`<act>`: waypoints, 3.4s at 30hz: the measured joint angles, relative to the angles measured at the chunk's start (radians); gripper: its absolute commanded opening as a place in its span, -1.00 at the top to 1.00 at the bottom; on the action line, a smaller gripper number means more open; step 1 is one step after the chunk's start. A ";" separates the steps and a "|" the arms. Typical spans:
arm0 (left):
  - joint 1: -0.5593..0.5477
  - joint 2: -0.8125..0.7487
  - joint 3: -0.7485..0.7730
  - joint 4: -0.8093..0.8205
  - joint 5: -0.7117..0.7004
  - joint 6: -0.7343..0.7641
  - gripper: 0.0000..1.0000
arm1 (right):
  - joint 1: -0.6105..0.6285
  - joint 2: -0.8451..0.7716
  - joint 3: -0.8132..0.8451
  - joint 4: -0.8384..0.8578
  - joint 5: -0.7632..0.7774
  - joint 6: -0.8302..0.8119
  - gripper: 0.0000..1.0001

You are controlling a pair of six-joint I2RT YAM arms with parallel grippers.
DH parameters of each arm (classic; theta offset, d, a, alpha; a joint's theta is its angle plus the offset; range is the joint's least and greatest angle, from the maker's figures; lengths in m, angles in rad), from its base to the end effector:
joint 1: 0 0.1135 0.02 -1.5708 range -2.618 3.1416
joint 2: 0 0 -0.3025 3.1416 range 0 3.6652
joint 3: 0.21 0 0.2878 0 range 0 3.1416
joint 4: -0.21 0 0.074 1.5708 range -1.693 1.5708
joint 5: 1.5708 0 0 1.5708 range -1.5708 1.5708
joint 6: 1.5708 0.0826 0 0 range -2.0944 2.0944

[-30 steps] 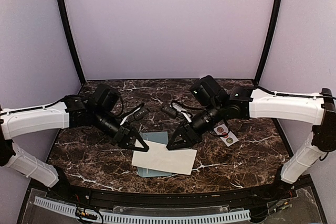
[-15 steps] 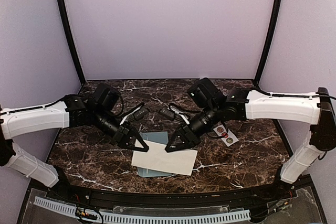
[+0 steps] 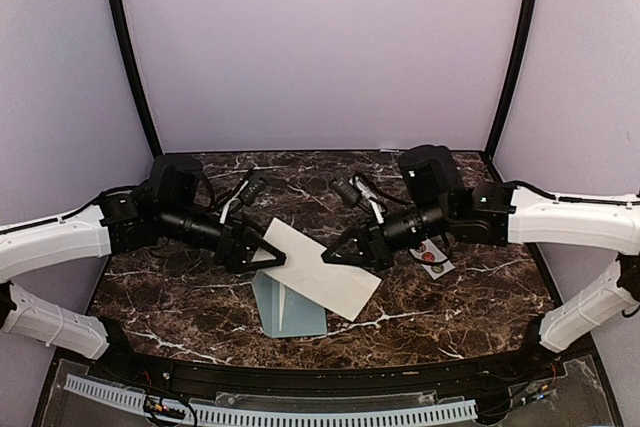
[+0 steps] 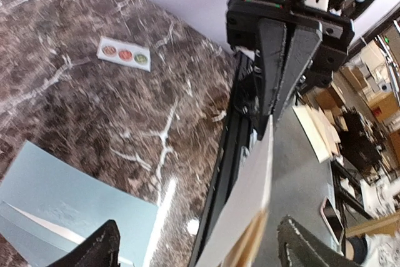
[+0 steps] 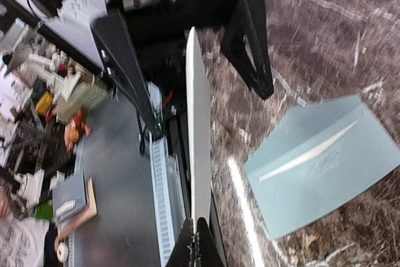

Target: Place the letter into the envelope and seal it

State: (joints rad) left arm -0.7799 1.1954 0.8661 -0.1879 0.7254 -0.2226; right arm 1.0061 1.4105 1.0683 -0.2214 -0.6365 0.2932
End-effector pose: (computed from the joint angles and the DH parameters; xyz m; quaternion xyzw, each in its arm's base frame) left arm 0.1839 -0.2590 0.2935 0.3938 0.7279 -0.4948 0.2649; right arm 0.1596 0.3437 0.2992 -0.4318 0.7269 0.4955 0.1992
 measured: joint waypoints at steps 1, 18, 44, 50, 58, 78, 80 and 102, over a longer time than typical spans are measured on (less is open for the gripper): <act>0.004 -0.029 -0.020 0.047 -0.033 -0.028 -0.81 | 0.000 -0.028 -0.021 0.051 0.025 0.018 1.00; 0.011 -0.040 -0.241 0.943 -0.068 -0.497 -0.41 | 0.015 -0.084 -0.199 0.876 0.350 0.187 1.00; 0.022 0.022 -0.259 1.133 -0.143 -0.665 1.00 | 0.019 -0.024 -0.200 0.965 0.366 0.251 -0.29; 0.092 -0.078 -0.258 0.748 -0.163 -0.574 1.00 | 0.021 -0.123 -0.257 0.764 0.510 0.269 -0.50; 0.152 0.034 -0.249 0.297 -0.126 -0.444 1.00 | 0.021 -0.062 -0.271 0.543 0.623 0.389 -0.51; 0.213 0.095 -0.311 0.094 -0.149 -0.465 1.00 | 0.032 0.256 -0.252 0.475 0.572 0.563 -0.44; 0.214 0.095 -0.330 0.113 -0.157 -0.489 1.00 | 0.033 0.277 -0.241 0.472 0.570 0.572 -0.43; 0.216 0.113 -0.387 0.207 -0.210 -0.523 1.00 | 0.050 0.429 -0.159 0.441 0.531 0.606 -0.39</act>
State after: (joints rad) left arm -0.5644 1.3083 0.4793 0.0193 0.5156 -0.7452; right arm 1.0561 1.8397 0.9089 0.2195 -0.1055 0.8993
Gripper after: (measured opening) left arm 0.007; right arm 0.697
